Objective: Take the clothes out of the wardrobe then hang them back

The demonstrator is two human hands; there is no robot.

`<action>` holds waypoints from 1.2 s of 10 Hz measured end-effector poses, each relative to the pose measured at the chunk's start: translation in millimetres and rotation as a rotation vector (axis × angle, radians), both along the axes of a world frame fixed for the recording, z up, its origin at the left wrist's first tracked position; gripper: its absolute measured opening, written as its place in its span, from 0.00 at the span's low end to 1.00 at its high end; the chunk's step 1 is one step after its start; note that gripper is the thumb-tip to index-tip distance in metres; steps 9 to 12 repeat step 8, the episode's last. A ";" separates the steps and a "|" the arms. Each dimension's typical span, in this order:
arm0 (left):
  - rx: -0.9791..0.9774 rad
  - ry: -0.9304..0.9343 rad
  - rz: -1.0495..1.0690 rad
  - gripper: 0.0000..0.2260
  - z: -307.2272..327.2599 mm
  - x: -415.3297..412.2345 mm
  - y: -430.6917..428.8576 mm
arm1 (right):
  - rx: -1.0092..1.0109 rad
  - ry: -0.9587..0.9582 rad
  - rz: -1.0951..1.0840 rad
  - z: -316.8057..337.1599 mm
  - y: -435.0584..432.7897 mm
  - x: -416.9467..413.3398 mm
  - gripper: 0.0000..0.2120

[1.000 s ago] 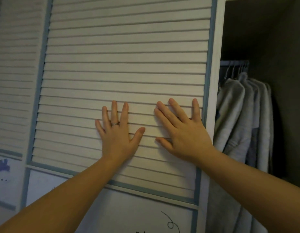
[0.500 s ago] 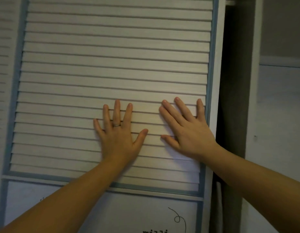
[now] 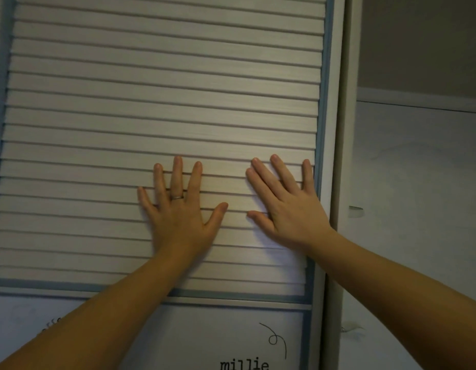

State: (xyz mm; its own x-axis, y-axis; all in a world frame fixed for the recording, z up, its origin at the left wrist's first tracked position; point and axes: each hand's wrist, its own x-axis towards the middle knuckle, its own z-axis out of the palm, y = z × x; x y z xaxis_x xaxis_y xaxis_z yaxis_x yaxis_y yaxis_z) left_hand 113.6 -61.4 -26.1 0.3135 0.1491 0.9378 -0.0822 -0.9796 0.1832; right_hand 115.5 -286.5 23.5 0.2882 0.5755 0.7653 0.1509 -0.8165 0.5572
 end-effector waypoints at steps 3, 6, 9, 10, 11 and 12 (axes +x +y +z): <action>-0.007 0.072 -0.049 0.38 2.4 -5.2 -2.1 | 0.012 0.041 0.016 -0.9 -6.2 0.1 0.35; 0.107 0.444 -0.184 0.42 26.8 -54.0 22.3 | 0.001 0.205 -0.098 7.1 -1.1 -30.8 0.36; 0.303 0.561 -0.213 0.37 17.7 -127.4 51.8 | 0.006 0.334 -0.135 2.7 18.3 -87.2 0.34; 0.303 0.561 -0.213 0.37 17.7 -127.4 51.8 | 0.006 0.334 -0.135 2.7 18.3 -87.2 0.34; 0.303 0.561 -0.213 0.37 17.7 -127.4 51.8 | 0.006 0.334 -0.135 2.7 18.3 -87.2 0.34; 0.303 0.561 -0.213 0.37 17.7 -127.4 51.8 | 0.006 0.334 -0.135 2.7 18.3 -87.2 0.34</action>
